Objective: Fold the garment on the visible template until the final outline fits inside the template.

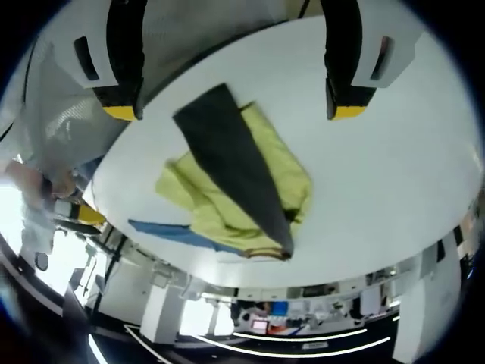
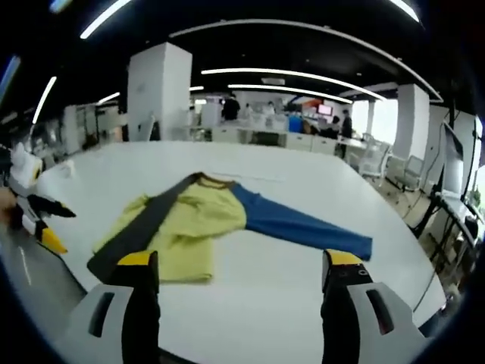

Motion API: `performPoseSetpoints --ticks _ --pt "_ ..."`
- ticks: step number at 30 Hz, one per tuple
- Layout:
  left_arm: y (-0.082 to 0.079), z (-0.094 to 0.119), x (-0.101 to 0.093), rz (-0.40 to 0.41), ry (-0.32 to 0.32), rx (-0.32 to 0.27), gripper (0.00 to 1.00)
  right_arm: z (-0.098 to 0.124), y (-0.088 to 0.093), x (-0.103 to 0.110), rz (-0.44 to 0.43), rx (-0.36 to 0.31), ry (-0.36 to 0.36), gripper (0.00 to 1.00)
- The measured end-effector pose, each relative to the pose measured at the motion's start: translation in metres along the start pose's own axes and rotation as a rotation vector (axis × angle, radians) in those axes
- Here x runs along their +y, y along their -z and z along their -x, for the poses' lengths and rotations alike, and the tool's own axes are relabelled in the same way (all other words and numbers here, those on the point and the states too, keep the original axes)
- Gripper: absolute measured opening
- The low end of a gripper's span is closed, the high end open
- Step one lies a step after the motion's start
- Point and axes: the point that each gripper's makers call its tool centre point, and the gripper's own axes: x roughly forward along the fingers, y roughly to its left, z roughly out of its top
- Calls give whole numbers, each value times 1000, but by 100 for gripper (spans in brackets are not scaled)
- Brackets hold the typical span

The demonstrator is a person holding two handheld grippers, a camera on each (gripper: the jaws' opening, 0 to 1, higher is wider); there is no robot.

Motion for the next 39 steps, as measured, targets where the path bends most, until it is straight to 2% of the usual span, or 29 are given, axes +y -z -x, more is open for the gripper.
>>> performPoseSetpoints --ticks 4,10,15,19,23,30,35,39 --pt "5 -3 -3 -14 16 30 96 1 2 -5 -19 3 13 86" --pt "15 -9 -8 -7 53 82 89 2 1 -3 -23 1 5 84" --pt "19 -13 -8 29 70 104 82 1 2 -3 -22 6 4 83" --pt "29 -19 -9 55 64 169 75 1 4 -1 -20 18 -3 79" --pt "36 -25 -11 76 71 203 64 1 4 -1 -11 20 -3 76" --pt "40 -32 -11 123 67 213 48 0 6 1 -12 29 -13 78" --pt "45 -35 -13 136 70 235 43 -1 6 3 -6 31 -22 79" --pt "45 -36 -14 160 66 235 37 -2 8 10 -5 38 -64 84"
